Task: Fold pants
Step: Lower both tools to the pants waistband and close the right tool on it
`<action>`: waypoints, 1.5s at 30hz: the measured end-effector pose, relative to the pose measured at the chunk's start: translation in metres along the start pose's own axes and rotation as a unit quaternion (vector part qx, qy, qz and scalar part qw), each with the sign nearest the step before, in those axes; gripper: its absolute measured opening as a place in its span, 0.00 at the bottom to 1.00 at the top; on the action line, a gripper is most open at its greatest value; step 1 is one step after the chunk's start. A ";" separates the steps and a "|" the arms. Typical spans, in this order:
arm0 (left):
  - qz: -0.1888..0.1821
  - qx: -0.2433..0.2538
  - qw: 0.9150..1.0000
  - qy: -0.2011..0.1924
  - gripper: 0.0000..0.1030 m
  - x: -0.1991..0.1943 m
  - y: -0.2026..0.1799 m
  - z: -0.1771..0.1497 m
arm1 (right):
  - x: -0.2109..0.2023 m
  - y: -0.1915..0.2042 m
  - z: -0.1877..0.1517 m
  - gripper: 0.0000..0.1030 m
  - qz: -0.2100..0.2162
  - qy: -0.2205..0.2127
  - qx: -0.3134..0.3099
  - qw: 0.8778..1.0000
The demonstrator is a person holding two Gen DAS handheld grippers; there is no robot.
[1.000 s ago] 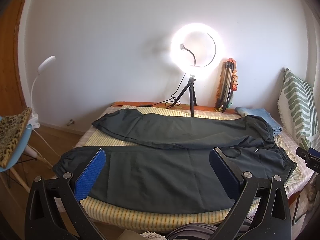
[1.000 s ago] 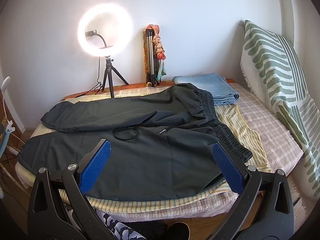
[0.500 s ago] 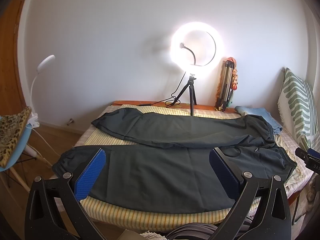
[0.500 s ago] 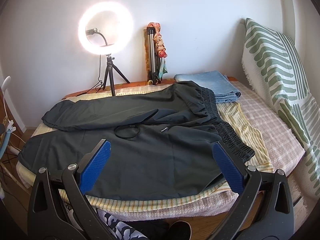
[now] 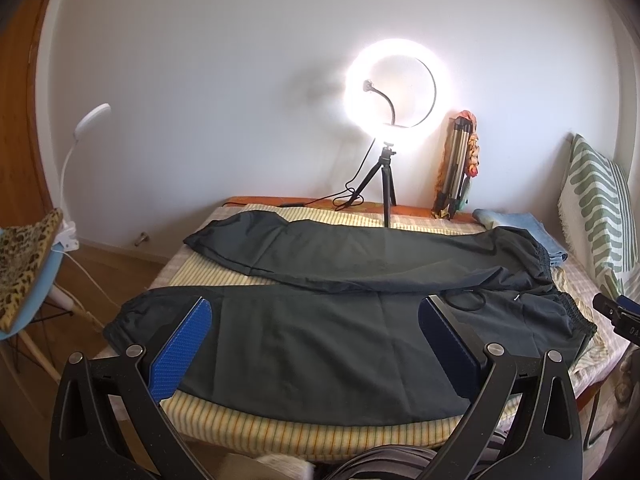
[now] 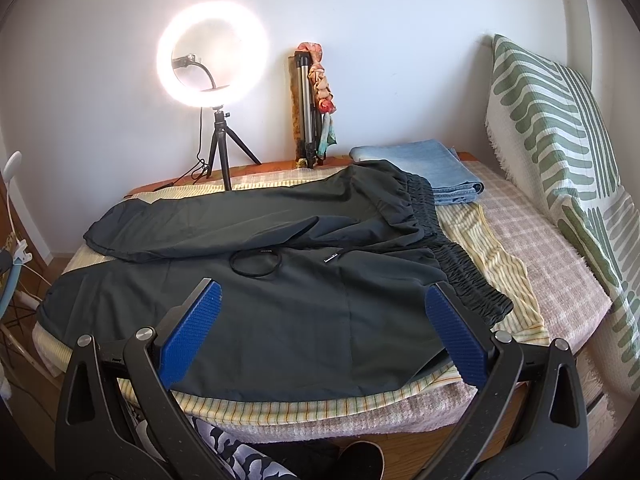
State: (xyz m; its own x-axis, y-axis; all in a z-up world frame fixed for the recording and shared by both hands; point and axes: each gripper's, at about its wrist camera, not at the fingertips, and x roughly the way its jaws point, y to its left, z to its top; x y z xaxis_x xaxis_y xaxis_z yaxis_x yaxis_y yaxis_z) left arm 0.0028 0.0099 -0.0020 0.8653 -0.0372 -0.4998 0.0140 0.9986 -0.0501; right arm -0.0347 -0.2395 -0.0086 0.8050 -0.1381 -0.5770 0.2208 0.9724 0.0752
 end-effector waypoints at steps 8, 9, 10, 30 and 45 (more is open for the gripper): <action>0.025 -0.042 0.999 0.023 1.00 0.020 0.032 0.000 | 0.014 0.012 0.023 1.00 0.021 -0.008 -0.025 0.999; 0.034 -0.043 0.998 0.026 1.00 0.024 0.038 -0.001 | 0.016 0.015 0.028 1.00 0.024 -0.009 -0.030 0.999; 0.039 -0.043 0.998 0.028 1.00 0.026 0.041 -0.001 | 0.019 0.018 0.033 1.00 0.027 -0.009 -0.035 0.999; 0.047 0.003 0.996 0.079 0.86 0.124 0.109 0.048 | 0.119 0.114 0.149 1.00 0.159 -0.016 -0.195 0.968; 0.015 -0.007 0.988 0.155 0.45 0.260 0.148 0.092 | 0.274 0.240 0.165 0.87 0.222 0.073 -0.356 0.905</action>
State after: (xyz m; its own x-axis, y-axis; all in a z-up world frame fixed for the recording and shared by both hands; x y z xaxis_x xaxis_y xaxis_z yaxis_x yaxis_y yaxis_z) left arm 0.2757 0.1517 -0.0595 0.6708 -0.0189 -0.7414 -0.0182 0.9990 -0.0420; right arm 0.3298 -0.0752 -0.0145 0.6350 0.2723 -0.7229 -0.5592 0.8077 -0.1869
